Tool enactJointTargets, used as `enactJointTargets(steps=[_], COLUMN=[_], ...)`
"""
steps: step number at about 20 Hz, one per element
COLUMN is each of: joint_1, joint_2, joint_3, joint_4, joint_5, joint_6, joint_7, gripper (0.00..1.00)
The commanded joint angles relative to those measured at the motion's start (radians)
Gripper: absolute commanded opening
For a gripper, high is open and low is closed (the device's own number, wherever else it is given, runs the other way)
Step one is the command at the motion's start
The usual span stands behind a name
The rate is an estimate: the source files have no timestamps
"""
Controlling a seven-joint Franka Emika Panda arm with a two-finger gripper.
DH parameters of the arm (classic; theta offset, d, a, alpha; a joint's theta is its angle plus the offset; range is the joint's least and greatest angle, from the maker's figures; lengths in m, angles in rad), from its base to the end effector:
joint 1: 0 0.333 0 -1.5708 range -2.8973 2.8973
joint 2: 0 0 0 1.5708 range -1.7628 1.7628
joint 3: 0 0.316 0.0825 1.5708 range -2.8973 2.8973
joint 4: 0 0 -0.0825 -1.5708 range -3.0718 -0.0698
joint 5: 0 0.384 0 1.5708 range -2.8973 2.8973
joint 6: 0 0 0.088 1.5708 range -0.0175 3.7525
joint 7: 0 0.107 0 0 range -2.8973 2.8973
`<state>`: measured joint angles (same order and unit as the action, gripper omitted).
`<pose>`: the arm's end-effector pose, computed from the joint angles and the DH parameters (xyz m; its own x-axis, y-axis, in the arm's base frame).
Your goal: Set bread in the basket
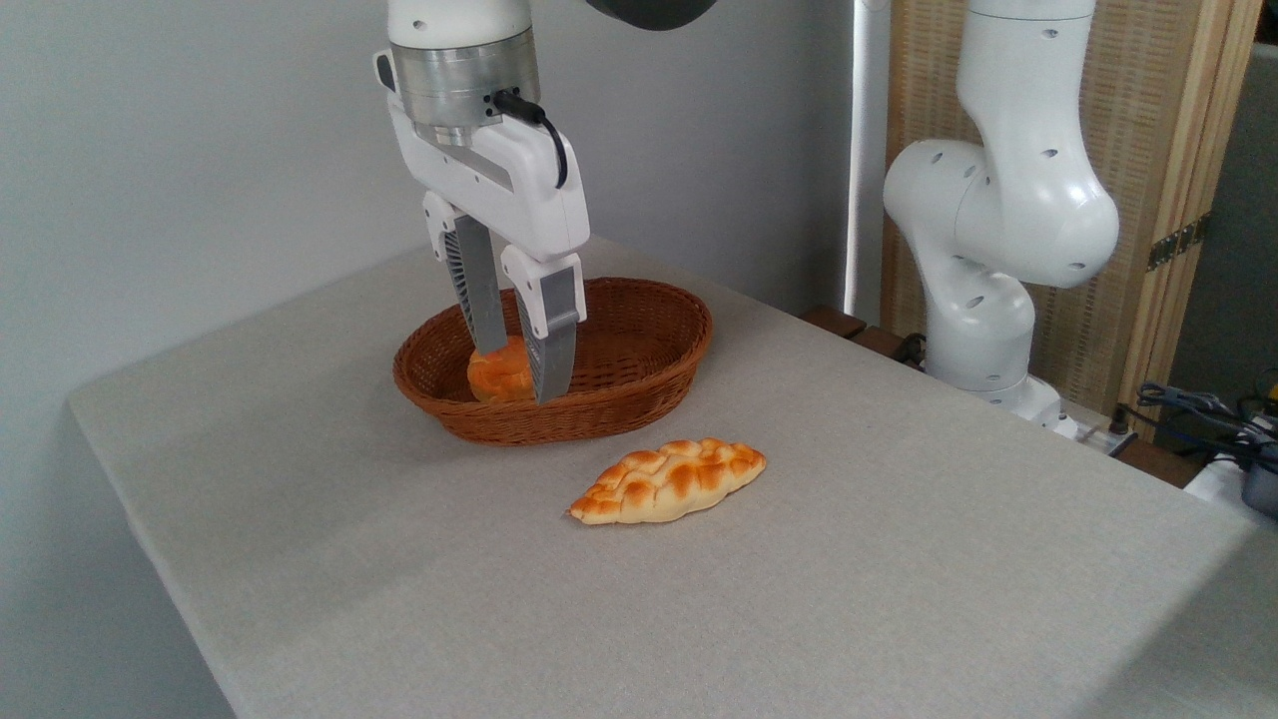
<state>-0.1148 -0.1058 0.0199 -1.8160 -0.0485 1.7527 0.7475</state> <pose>0.5301 -0.0543 0.5812 0.6702 -0.7394 0.0650 -0.7412 -0.6712 0.0080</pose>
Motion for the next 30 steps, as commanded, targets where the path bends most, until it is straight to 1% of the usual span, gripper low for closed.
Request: enactJointTargets(steps=[1,16,21,25,27,30], joint_1=[0.001,0.001,0.0,-0.002,-0.002,0.0], joint_2=[0.014,0.014,-0.008,-0.009,-0.021,-0.049], joint_3=[0.011,0.011,0.009,0.008,0.009,0.012], joint_4=[0.018,0.006,-0.075,-0.15,-0.21,-0.27], joint_5=[-0.008,-0.008,-0.002,-0.002,0.002,0.004], joint_6=[-0.027,-0.022,-0.022,0.027,0.042,0.065], joint_7=[0.018,0.016,0.018,0.021,0.071,0.177], gripper=[1.0,1.0,1.0,1.0,1.0,1.0])
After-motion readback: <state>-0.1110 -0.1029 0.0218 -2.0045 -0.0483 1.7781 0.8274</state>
